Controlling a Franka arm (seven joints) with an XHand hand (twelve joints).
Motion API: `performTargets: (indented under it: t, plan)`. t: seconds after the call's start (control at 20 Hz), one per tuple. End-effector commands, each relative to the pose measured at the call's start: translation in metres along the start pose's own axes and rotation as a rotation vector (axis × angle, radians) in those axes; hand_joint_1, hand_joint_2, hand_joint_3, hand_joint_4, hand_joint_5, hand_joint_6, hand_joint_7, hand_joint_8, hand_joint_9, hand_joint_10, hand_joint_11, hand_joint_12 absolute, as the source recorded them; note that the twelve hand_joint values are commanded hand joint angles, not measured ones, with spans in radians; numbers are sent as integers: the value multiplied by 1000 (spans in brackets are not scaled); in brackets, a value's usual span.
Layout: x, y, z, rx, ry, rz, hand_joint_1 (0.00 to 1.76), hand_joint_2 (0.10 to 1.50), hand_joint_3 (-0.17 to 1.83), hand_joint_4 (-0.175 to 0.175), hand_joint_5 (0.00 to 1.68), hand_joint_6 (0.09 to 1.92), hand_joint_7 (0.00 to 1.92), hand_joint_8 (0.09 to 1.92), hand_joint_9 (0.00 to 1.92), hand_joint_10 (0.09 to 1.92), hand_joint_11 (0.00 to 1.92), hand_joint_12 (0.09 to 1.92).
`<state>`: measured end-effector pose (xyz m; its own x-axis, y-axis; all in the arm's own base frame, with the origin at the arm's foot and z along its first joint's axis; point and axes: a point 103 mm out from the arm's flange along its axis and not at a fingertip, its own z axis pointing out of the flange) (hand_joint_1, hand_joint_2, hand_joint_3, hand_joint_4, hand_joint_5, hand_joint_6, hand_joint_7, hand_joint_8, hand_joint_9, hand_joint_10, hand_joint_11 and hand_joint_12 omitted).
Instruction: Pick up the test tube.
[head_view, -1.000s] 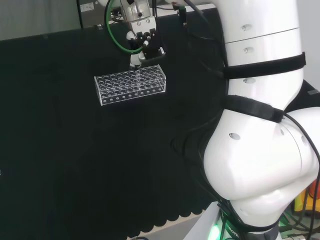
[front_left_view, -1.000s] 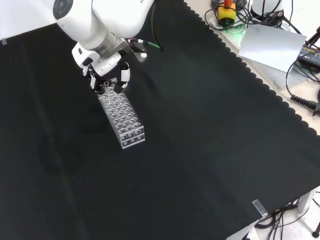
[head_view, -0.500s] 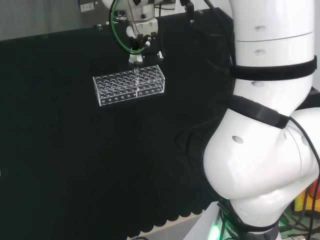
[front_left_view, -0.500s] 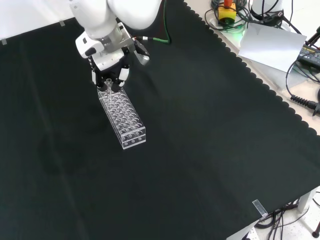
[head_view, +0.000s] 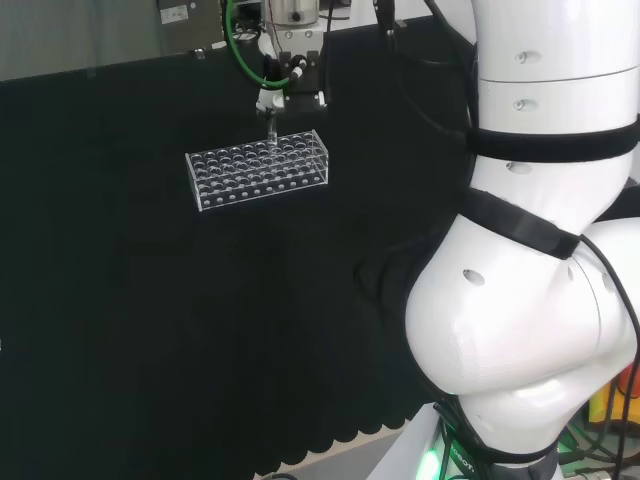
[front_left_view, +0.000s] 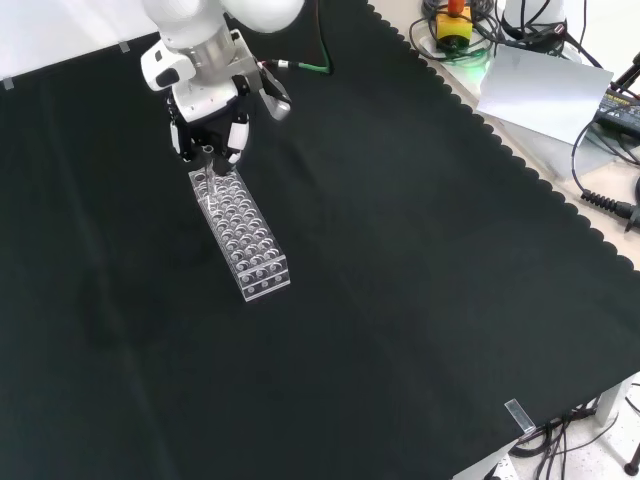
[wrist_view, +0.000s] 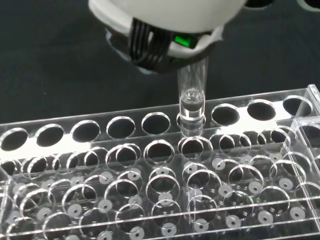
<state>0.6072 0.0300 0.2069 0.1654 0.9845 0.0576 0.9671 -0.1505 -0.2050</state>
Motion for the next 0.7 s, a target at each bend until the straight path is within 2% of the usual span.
performTargets:
  t: [0.05, 0.25, 0.7]
  plan:
    - [-8, -1, -16, 45, 89, 28, 1233, 672, 586, -175, 1353, 483, 1752, 412, 1714, 524, 1349, 804]
    - [-13, -3, -31, 44, 132, 41, 1233, 668, 593, -175, 1354, 485, 1754, 410, 1716, 525, 1351, 804]
    - [-15, -15, -75, -7, 155, 18, 1234, 659, 607, -175, 1355, 488, 1756, 406, 1714, 527, 1349, 806]
